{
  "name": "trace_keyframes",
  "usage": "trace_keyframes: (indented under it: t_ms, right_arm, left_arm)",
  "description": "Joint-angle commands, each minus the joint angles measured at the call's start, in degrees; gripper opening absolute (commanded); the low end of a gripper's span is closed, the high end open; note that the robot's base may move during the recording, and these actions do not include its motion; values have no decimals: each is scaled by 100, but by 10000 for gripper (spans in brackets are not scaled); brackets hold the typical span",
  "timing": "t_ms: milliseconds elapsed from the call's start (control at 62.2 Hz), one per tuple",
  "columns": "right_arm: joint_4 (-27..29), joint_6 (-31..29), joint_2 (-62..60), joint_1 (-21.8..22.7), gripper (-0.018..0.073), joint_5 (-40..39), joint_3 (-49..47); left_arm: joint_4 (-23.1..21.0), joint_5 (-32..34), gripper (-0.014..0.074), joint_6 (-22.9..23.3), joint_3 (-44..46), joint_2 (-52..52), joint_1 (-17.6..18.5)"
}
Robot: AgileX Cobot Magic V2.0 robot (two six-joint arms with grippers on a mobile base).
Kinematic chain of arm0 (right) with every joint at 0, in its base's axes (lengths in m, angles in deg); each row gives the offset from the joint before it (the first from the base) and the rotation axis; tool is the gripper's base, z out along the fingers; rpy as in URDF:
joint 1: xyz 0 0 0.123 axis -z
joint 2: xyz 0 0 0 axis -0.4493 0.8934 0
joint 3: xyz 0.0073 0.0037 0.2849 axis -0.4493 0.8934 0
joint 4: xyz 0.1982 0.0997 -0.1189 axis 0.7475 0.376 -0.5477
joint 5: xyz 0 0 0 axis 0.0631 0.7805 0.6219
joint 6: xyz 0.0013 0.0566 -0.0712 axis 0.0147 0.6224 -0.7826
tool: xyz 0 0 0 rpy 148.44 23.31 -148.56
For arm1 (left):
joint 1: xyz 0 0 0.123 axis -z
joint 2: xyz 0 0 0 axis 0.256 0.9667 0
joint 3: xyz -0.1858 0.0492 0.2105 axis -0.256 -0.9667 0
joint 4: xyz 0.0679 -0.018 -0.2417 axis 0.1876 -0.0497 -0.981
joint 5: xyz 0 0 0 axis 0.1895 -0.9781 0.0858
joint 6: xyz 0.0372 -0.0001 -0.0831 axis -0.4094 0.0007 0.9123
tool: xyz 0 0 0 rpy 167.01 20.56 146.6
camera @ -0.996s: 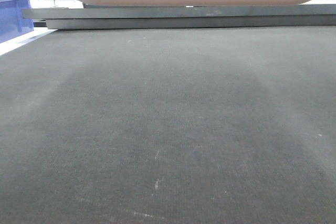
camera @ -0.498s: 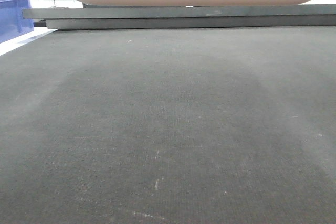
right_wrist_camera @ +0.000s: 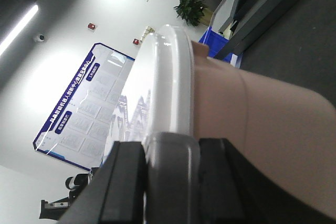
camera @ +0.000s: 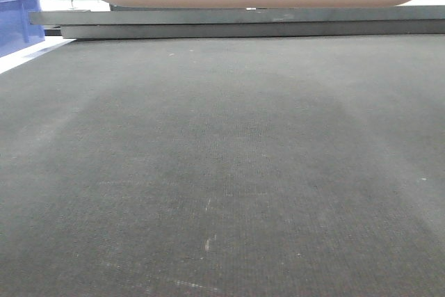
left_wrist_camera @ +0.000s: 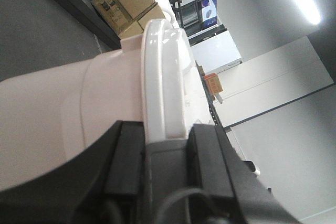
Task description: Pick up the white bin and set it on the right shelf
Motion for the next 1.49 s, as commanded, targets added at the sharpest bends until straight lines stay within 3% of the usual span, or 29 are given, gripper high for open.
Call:
trace_keyframes:
  t_ms: [0, 450, 1141, 1478]
  right_arm:
    - [570, -27, -204, -196, 68, 1429, -247]
    - [570, -27, -198, -196, 68, 920, -247]
    - [570, -27, -198, -196, 68, -603, -247]
    - [570, -27, -198, -196, 68, -646, -247]
  left_arm:
    - [-708, -1404, -126, -3, 206, -199, 244]
    - [-708, -1404, -126, -3, 206, -199, 244]
    - [-708, -1404, -126, -3, 206, -199, 244]
    - [-708, -1404, -126, -3, 206, -199, 244]
